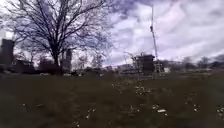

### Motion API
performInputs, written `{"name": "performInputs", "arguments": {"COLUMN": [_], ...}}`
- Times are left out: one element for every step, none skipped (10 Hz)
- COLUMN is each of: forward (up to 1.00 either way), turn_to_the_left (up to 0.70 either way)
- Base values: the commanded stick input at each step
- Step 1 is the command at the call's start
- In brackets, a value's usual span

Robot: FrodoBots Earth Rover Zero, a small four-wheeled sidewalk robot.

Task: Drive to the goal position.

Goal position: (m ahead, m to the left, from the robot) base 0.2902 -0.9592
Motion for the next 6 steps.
{"name": "performInputs", "arguments": {"forward": [0.7, 0.7, 0.7, 0.7, 0.7, 0.7], "turn_to_the_left": [0.0, 0.0, 0.0, 0.05, 0.17, 0.27]}}
